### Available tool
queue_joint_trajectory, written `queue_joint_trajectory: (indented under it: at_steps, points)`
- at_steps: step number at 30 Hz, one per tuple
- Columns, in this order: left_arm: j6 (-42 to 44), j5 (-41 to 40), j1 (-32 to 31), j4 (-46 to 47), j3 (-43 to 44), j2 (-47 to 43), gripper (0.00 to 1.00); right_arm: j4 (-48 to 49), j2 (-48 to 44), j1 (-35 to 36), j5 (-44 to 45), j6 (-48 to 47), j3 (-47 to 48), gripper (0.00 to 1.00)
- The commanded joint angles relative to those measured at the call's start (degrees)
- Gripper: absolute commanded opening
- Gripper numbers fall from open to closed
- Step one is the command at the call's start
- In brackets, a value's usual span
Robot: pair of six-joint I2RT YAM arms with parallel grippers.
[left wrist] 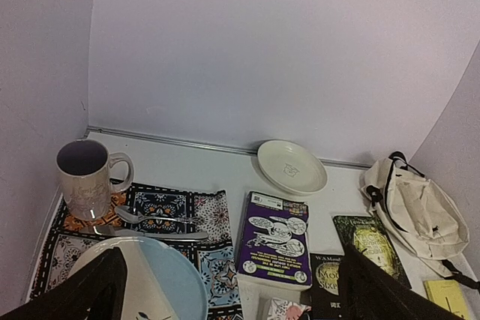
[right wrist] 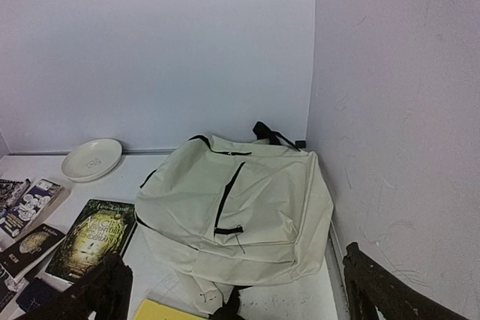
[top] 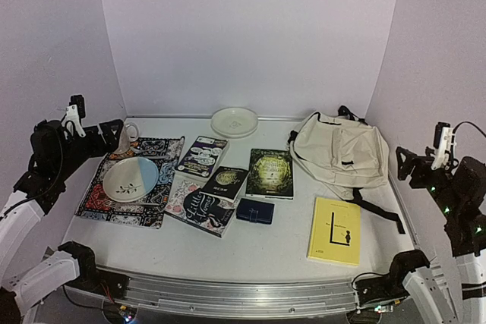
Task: Pack the student bag
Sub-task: Pick up the student bag from the corner of the board.
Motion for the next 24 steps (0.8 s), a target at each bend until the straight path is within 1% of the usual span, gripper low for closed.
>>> queue_joint_trajectory:
  at_steps: [1, 7, 10, 13, 17, 24]
  points:
    - [1.55, 0.4, -0.15, 1.99, 2.61, 0.55, 0.99, 2.11, 4.78, -0.18, -5.23, -0.82, 2.52, 0.98]
    - [2.17, 1.85, -0.13, 2.36, 2.56, 2.08, 0.99, 2.76, 13.94, -0.18, -9.63, 0.36, 4.15, 0.98]
    - [2.33, 1.68, -0.08, 2.52, 2.44, 2.66, 1.0, 4.82, 20.83, -0.18, -13.2, 0.81, 5.19, 0.98]
    - [2.54, 0.89, 0.01, 2.53, 2.5, 3.08, 1.0, 7.72, 28.19, 0.02, -14.98, 2.47, 6.95, 0.98]
    - [2.82, 0.7, 0.26, 2.47, 2.51, 3.73, 0.99, 9.23, 38.09, 2.21, -11.55, 4.22, 11.17, 0.98]
    - [3.27, 0.9, 0.47, 2.46, 2.52, 4.65, 0.99, 10.47, 58.34, 5.59, -4.84, 6.51, 21.17, 0.98]
